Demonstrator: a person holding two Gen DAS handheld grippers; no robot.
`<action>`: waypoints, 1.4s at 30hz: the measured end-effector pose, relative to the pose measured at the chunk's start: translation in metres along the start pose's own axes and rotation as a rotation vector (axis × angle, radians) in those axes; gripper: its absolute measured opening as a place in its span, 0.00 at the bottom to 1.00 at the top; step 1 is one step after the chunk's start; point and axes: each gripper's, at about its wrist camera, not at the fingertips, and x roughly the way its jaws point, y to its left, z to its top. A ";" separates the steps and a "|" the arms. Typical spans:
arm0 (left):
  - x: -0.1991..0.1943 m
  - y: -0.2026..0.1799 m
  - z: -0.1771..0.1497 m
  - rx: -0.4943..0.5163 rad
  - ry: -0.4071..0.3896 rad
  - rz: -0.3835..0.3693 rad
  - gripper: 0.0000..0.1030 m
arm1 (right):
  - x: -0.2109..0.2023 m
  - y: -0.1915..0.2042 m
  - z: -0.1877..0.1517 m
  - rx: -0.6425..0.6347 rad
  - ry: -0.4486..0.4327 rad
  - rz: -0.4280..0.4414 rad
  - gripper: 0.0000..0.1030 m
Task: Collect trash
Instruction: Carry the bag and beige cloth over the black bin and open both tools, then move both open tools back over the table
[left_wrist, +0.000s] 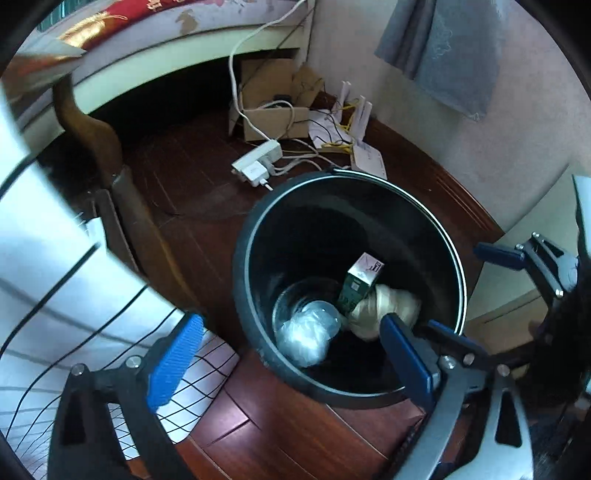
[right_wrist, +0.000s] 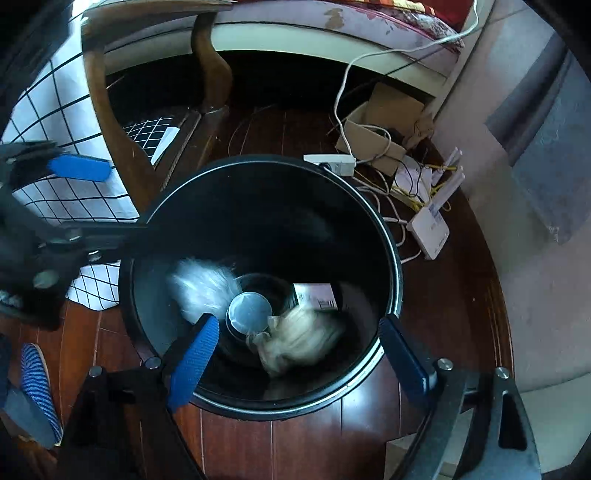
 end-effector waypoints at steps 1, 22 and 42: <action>-0.001 0.001 -0.003 0.002 -0.002 0.009 0.94 | 0.000 -0.002 0.000 0.012 -0.001 -0.005 0.98; -0.102 0.012 -0.014 -0.019 -0.183 0.080 0.96 | -0.102 -0.006 0.013 0.156 -0.160 -0.140 1.00; -0.186 0.065 -0.029 -0.148 -0.339 0.197 0.96 | -0.177 0.054 0.061 0.159 -0.381 -0.008 1.00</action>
